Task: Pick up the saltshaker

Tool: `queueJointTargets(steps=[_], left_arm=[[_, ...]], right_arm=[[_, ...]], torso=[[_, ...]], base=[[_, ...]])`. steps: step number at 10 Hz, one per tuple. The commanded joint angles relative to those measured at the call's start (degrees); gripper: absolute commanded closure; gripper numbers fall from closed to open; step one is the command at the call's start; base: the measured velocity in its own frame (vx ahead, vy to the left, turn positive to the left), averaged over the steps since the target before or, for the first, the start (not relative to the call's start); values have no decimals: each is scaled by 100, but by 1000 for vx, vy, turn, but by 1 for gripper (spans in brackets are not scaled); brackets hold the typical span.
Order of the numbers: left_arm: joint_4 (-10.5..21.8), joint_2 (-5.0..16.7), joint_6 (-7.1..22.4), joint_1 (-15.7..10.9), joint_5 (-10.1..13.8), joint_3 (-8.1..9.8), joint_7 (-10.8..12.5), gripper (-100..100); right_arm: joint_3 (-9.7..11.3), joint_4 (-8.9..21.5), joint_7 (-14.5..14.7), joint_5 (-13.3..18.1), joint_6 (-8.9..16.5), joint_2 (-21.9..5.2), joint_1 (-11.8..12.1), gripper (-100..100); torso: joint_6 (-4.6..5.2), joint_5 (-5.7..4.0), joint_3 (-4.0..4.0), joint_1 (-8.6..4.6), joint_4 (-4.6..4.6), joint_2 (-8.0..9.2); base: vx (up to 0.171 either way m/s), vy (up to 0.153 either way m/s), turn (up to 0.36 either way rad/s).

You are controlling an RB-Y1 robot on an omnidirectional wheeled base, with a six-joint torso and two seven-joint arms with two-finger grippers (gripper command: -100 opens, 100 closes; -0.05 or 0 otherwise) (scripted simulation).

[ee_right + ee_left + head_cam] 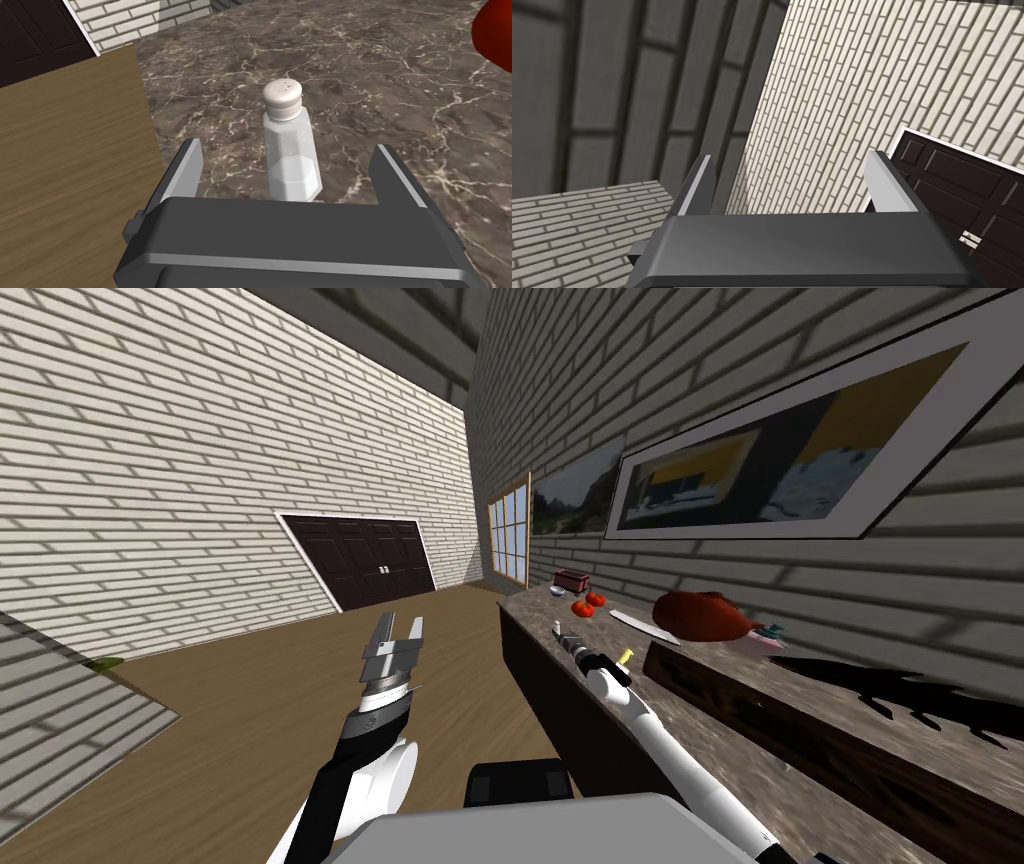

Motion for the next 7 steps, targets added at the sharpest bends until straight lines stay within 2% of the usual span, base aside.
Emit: queueJointTargets(steps=[1, 2, 3, 4, 5, 6, 7], left_arm=[[0, 0, 0, 0, 0, 0, 0, 0], [0, 0, 0, 0, 0, 0, 0, 0], [0, -1, 0, 0, 0, 0, 0, 0], [0, -1, 0, 0, 0, -1, 0, 0], [0, -1, 0, -3, 0, -2, 0, 0], [0, -1, 0, -2, 0, -1, 0, 0], [0, -1, 1, -3, 0, -1, 0, 0]], right_arm=[[-13, 80, 12, -134, -92, 26, -49, -100], [-15, 42, 8, -81, -51, 19, -24, -100], [-16, 45, 11, -89, -61, 21, -29, 0], [-126, 308, -207, -236, -258, -232, 85, -100], [-126, 308, -207, -236, -258, -232, 85, -100], [-235, 571, -424, -385, -456, -484, 198, -100], [-235, 571, -424, -385, -456, -484, 198, -100]], torso=[[0, 0, 0, 0, 0, 0], [0, 2, 1, 12, 1, 3], [4, 6, 10, 28, 3, 20], [3, 9, 19, 39, 7, 34], [-1, 9, 33, 39, 11, 59], [-2, 9, 40, 44, 15, 70], [1, 10, 47, 43, 17, 83]], base=[[101, -76, 236], [44, -36, 48], [9, -8, -7], [-66, -3, 338], [-86, -5, 404], [-110, -3, 420], [-96, 1, 362]])
